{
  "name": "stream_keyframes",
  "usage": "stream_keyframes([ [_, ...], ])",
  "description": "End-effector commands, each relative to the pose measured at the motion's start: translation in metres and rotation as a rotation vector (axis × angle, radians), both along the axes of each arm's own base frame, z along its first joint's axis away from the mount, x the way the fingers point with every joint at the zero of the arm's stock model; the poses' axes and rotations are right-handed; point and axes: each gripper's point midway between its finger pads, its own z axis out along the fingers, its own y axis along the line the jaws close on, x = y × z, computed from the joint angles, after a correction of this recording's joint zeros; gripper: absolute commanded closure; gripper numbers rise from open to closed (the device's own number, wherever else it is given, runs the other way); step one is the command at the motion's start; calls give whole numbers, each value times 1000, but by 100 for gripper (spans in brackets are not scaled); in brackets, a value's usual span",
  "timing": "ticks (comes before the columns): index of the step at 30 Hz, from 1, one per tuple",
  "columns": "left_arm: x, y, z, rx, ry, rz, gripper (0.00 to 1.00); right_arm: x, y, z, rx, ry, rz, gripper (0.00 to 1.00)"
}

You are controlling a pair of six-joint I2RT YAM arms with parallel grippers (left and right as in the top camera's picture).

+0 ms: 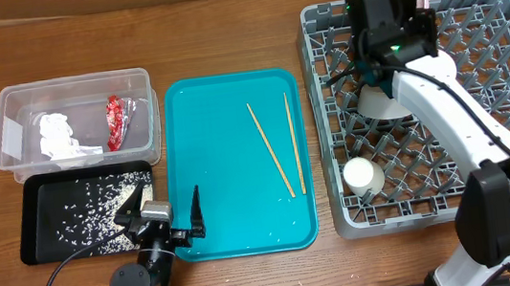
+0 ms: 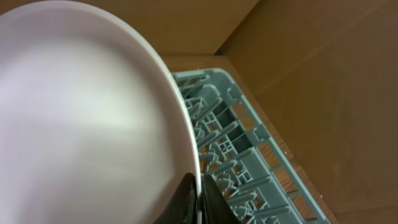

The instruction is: Sort waste into correct bins and load items into the dishwasher

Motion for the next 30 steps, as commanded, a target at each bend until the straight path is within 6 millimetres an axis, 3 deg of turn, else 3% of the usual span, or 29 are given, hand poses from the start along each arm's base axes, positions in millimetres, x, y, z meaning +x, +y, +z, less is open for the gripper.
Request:
stream_keyframes([
  [1, 0, 2, -1, -7, 2, 12, 0, -2, 21, 5, -32, 5, 35, 96],
  [9, 0, 2, -1, -7, 2, 12, 0, -10, 46, 7, -80, 25, 72, 92],
  [10, 0, 2, -1, -7, 2, 12, 0, -11, 48, 8, -89, 22, 70, 86],
  [13, 0, 2, -1, -7, 2, 12, 0, -14, 57, 11, -109, 22, 81, 51],
  [17, 0, 2, -1, -7, 2, 12, 0, -22, 82, 20, -59, 8, 154, 32],
  [21, 0, 2, -1, -7, 2, 12, 0, -45, 155, 3, 300, 105, 444, 30],
  [23, 0, 2, -1, -7, 2, 12, 0, -70, 205, -4, 558, 201, 620, 32],
  [25, 0, 2, -1, -7, 2, 12, 0, -96, 240, -11, 743, 310, 742, 39],
  [27, 0, 2, -1, -7, 2, 12, 0, -119, 265, -22, 887, 429, 822, 45],
  [30, 0, 2, -1, -7, 2, 12, 0, -141, 279, -54, 962, 566, 839, 50],
])
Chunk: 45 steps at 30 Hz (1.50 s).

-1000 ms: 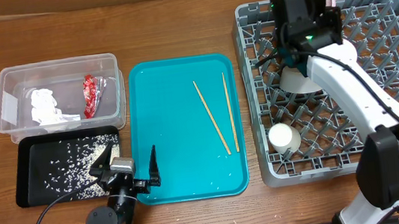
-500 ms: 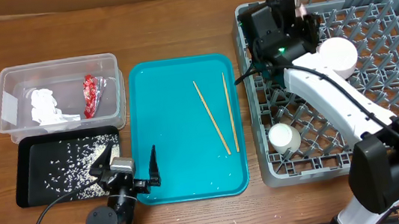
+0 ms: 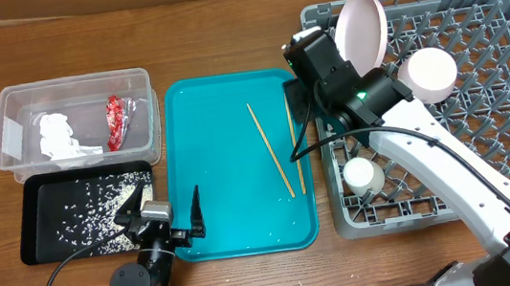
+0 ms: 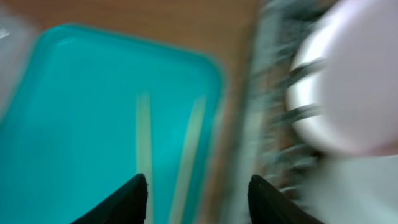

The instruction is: Sort waste into correct bins and load items into the dishwasher

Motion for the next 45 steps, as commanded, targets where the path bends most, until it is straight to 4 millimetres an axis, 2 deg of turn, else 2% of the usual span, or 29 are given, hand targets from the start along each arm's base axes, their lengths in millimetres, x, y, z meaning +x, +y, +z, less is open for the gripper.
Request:
stream_keyframes([
  [1, 0, 2, -1, -7, 2, 12, 0, -41, 42, -42, 171, 252, 140, 51],
  [4, 0, 2, -1, -7, 2, 12, 0, -54, 43, -90, 98, 357, 148, 55],
  [6, 0, 2, -1, -7, 2, 12, 0, -53, 33, -121, -2, 387, 116, 55],
  [8, 0, 2, -1, -7, 3, 12, 0, -53, 26, -144, -70, 413, 97, 56],
  [13, 0, 2, -1, -7, 3, 12, 0, -61, 28, -183, -125, 491, 128, 57],
  [15, 0, 2, -1, -7, 3, 12, 0, -66, 30, -189, -146, 501, 166, 63],
  [17, 0, 2, -1, -7, 3, 12, 0, -68, 31, -189, -151, 500, 177, 73],
  [19, 0, 2, -1, -7, 3, 12, 0, -68, 31, -189, -151, 502, 178, 75],
  [20, 0, 2, -1, -7, 3, 12, 0, -68, 31, -189, -151, 502, 178, 79],
  [21, 0, 2, -1, -7, 3, 12, 0, -69, 32, -189, -154, 504, 181, 89],
  [22, 0, 2, -1, -7, 3, 12, 0, -70, 32, -189, -155, 505, 186, 92],
  [26, 0, 2, -1, -7, 3, 12, 0, -69, 39, -175, -145, 504, 204, 96],
  [30, 0, 2, -1, -7, 3, 12, 0, -52, 49, -131, -94, 427, 203, 96],
  [31, 0, 2, -1, -7, 3, 12, 0, -40, 48, -104, -61, 372, 179, 96],
  [32, 0, 2, -1, -7, 3, 12, 0, -34, 46, -93, -50, 346, 163, 96],
  [34, 0, 2, -1, -7, 3, 12, 0, -16, 32, -60, -24, 266, 108, 96],
  [36, 0, 2, -1, -7, 3, 12, 0, -3, 16, -43, -8, 221, 42, 96],
  [38, 0, 2, -1, -7, 3, 12, 0, 12, -11, -31, -5, 181, -31, 96],
  [40, 0, 2, -1, -7, 3, 12, 0, 21, -33, -31, -13, 183, -86, 96],
  [41, 0, 2, -1, -7, 3, 12, 0, 26, -48, -36, -21, 193, -123, 96],
  [45, 0, 2, -1, -7, 3, 12, 0, 32, -82, -59, -39, 247, -202, 95],
])
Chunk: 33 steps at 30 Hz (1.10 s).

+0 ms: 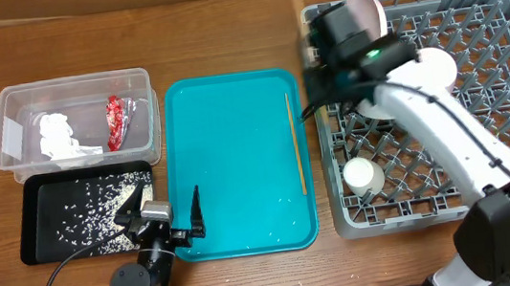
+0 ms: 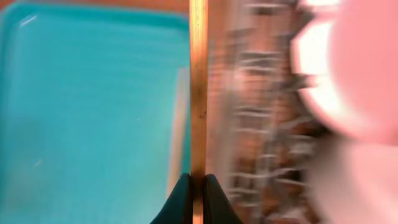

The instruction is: Sort waste into correct bins and load items into the dishwasher

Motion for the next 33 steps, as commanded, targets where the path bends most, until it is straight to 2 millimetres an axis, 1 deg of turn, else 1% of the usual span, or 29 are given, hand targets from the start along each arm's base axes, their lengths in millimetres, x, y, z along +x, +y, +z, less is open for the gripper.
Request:
stream_keyframes([
  [1, 0, 2, -1, -7, 3, 12, 0, 0, -24, -29, -43, 70, -51, 94],
  [2, 0, 2, -1, -7, 3, 12, 0, -4, -27, -39, -55, 101, -48, 93],
  [4, 0, 2, -1, -7, 3, 12, 0, -10, -27, -48, -71, 129, -27, 88],
  [6, 0, 2, -1, -7, 3, 12, 0, -17, -23, -52, -80, 150, -11, 70],
  [8, 0, 2, -1, -7, 3, 12, 0, -22, -14, -49, -82, 149, 14, 52],
  [9, 0, 2, -1, -7, 3, 12, 0, -24, -8, -46, -81, 141, 31, 48],
  [12, 0, 2, -1, -7, 3, 12, 0, -36, 17, -37, -78, 118, 100, 46],
  [15, 0, 2, -1, -7, 3, 12, 0, -53, 46, -36, -94, 113, 189, 47],
  [18, 0, 2, -1, -7, 3, 12, 0, -66, 67, -43, -153, 91, 258, 49],
  [19, 0, 2, -1, -7, 3, 12, 0, -68, 72, -45, -165, 82, 271, 49],
  [20, 0, 2, -1, -7, 3, 12, 0, -72, 80, -50, -178, 68, 290, 50],
  [22, 0, 2, -1, -7, 3, 12, 0, -77, 89, -63, -177, 52, 310, 53],
  [23, 0, 2, -1, -7, 3, 12, 0, -79, 91, -69, -177, 51, 317, 53],
  [24, 0, 2, -1, -7, 3, 12, 0, -81, 89, -86, -188, 52, 313, 53],
  [26, 0, 2, -1, -7, 3, 12, 0, -82, 81, -105, -206, 53, 276, 53],
  [28, 0, 2, -1, -7, 3, 12, 0, -84, 79, -119, -208, 58, 273, 53],
  [30, 0, 2, -1, -7, 3, 12, 0, -84, 75, -130, -227, 59, 269, 53],
  [33, 0, 2, -1, -7, 3, 12, 0, -79, 69, -139, -272, 48, 258, 52],
])
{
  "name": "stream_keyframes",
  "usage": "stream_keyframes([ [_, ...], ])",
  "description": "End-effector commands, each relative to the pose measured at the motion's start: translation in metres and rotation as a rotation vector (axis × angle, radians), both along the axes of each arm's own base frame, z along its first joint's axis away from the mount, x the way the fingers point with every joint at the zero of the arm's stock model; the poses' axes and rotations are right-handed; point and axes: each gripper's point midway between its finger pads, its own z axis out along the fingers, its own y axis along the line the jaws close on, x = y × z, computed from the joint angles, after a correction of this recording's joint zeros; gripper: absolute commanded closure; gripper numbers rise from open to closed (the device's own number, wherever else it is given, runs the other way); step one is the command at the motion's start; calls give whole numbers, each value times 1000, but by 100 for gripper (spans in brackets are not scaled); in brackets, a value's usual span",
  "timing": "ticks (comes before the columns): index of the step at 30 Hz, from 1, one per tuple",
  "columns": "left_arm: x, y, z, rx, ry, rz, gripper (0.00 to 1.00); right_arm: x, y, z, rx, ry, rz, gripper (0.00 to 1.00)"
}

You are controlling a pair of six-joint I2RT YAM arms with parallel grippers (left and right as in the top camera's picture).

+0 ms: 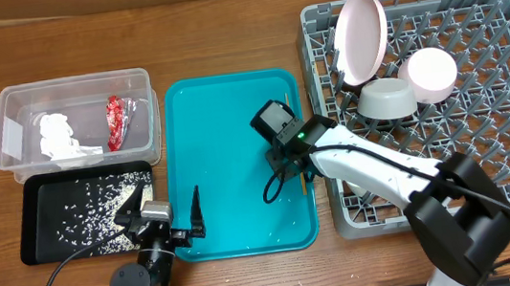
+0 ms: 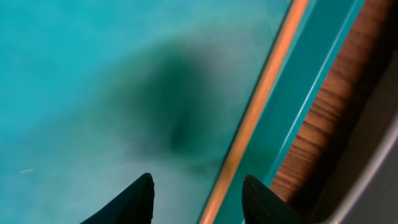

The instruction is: Sort waste into correct bins and load items into the dishwasher

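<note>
One wooden chopstick (image 2: 255, 106) lies along the right edge of the teal tray (image 1: 219, 166). My right gripper (image 2: 199, 180) is open and low over it, with the chopstick between its two black fingers, nearer the right one. In the overhead view the gripper hides most of the stick. In the grey dish rack a pink plate (image 1: 360, 25) stands upright, with a pink bowl (image 1: 430, 73) and a grey bowl (image 1: 385, 99) beside it. No other chopstick shows. My left gripper (image 1: 162, 216) rests open at the tray's front left corner.
A clear plastic bin (image 1: 14, 141) at the left holds white tissue and a red wrapper. A black tray (image 1: 55, 243) strewn with rice grains lies in front of it. My right arm stretches across the rack's front left part.
My right gripper was shut on a chopstick at the rack's left edge. Now it is open, without that stick, low over the tray's right side, astride the other chopstick.
First my right gripper was shut on the pink plate over the rack's back. Then the plate stood in the rack and the gripper was open above two chopsticks on the tray. Later it held one by the rack. Now it is open around the remaining one.
</note>
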Motion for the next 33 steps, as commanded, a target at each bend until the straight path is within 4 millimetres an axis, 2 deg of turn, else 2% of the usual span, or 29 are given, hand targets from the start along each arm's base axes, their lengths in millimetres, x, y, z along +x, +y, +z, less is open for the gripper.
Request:
stream_keyframes([
  [1, 0, 2, -1, -7, 2, 12, 0, 9, -10, -10, -57, -34, -27, 52],
  [3, 0, 2, -1, -7, 2, 12, 0, 8, -8, -16, -56, -23, -26, 52],
  [5, 0, 2, -1, -7, 2, 12, 0, 4, -7, -23, -51, 7, -20, 58],
  [8, 0, 2, -1, -7, 2, 12, 0, -4, -6, -35, -53, 59, -14, 70],
  [9, 0, 2, -1, -7, 2, 12, 0, -9, -4, -38, -41, 85, -8, 80],
  [12, 0, 2, -1, -7, 2, 12, 0, -17, 4, -33, 0, 131, 6, 93],
  [15, 0, 2, -1, -7, 2, 12, 0, -13, 15, -9, 45, 132, 15, 96],
  [17, 0, 2, -1, -7, 2, 12, 0, -1, 25, 31, 89, 78, 19, 96],
  [18, 0, 2, -1, -7, 2, 12, 0, 2, 26, 41, 101, 59, 18, 96],
  [20, 0, 2, -1, -7, 2, 12, 0, 17, 26, 80, 123, -28, 4, 96],
  [22, 0, 2, -1, -7, 2, 12, 0, 35, 15, 120, 111, -145, -32, 96],
  [23, 0, 2, -1, -7, 2, 12, 0, 41, 9, 133, 102, -187, -49, 96],
  [25, 0, 2, -1, -7, 2, 12, 0, 59, -16, 166, 88, -302, -122, 96],
  [27, 0, 2, -1, -7, 2, 12, 0, 68, -32, 170, 83, -316, -153, 96],
  [29, 0, 2, -1, -7, 2, 12, 0, 76, -50, 162, 67, -299, -197, 96],
  [31, 0, 2, -1, -7, 2, 12, 0, 85, -76, 132, 37, -227, -253, 96],
  [33, 0, 2, -1, -7, 2, 12, 0, 85, -74, 116, 63, -162, -220, 95],
])
